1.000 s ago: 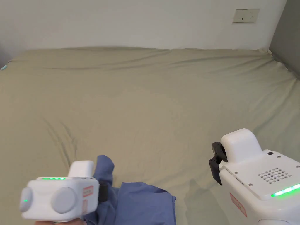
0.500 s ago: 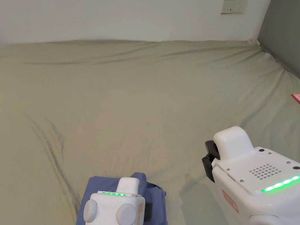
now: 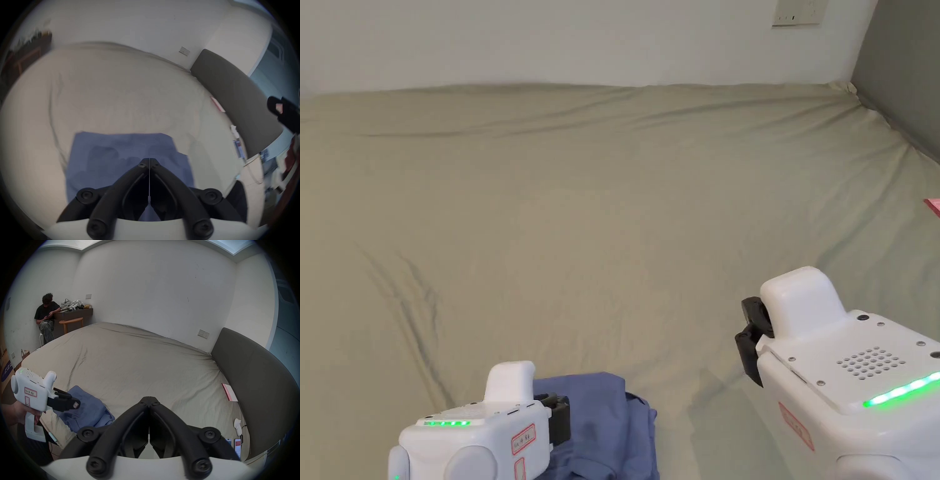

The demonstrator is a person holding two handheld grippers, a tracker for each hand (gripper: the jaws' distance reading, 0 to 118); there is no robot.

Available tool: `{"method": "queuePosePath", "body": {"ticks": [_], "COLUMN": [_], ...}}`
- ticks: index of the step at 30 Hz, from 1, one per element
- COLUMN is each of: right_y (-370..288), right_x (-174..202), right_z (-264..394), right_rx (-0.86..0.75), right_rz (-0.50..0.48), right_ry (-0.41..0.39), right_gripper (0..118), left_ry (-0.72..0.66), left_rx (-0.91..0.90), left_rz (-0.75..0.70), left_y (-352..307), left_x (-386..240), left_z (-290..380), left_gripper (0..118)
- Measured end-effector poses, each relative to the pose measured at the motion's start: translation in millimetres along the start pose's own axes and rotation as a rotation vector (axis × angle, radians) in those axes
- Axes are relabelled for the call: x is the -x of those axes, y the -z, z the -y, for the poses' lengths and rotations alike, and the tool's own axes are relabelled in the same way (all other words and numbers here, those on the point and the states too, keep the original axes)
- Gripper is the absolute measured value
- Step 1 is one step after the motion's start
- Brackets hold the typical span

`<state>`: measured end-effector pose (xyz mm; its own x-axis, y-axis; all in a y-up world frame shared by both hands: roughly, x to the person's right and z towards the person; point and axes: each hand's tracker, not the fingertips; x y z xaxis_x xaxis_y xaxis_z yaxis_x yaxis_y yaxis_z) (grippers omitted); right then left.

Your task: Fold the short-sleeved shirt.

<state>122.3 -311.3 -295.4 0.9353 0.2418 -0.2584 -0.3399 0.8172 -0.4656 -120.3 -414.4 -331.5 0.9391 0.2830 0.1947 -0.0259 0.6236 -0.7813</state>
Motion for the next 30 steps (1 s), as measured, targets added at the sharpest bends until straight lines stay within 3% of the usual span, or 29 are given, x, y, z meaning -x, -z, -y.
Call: {"method": "queuePosePath", "body": {"ticks": [11, 15, 20, 26, 30], "right_y": [-2, -3, 6, 16, 22], "right_x": [6, 4, 5, 17, 25], "right_z": [9, 11, 10, 3, -1], "right_rx": [0.026, 0.026, 0.032, 0.02, 0.008], "right_rz": [-0.001, 0.006, 0.002, -0.027, -0.057], "right_ry": [0.002, 0.002, 0.012, 0.007, 0.011], "right_gripper": [2, 2, 2, 2, 2], "left_ry": [0.336, 0.304, 0.377, 0.363, 0.308], "left_rx": [0.06, 0.043, 0.017, 0.121, 0.07], "left_rz": [-0.091, -0.071, -0.067, 0.162, 0.167], "left_y": [89, 76, 61, 26, -4], "left_x": [-70, -87, -107, -109, -85], "left_z": [61, 64, 85, 111, 111], "left_gripper": [0, 0, 0, 0, 0]}}
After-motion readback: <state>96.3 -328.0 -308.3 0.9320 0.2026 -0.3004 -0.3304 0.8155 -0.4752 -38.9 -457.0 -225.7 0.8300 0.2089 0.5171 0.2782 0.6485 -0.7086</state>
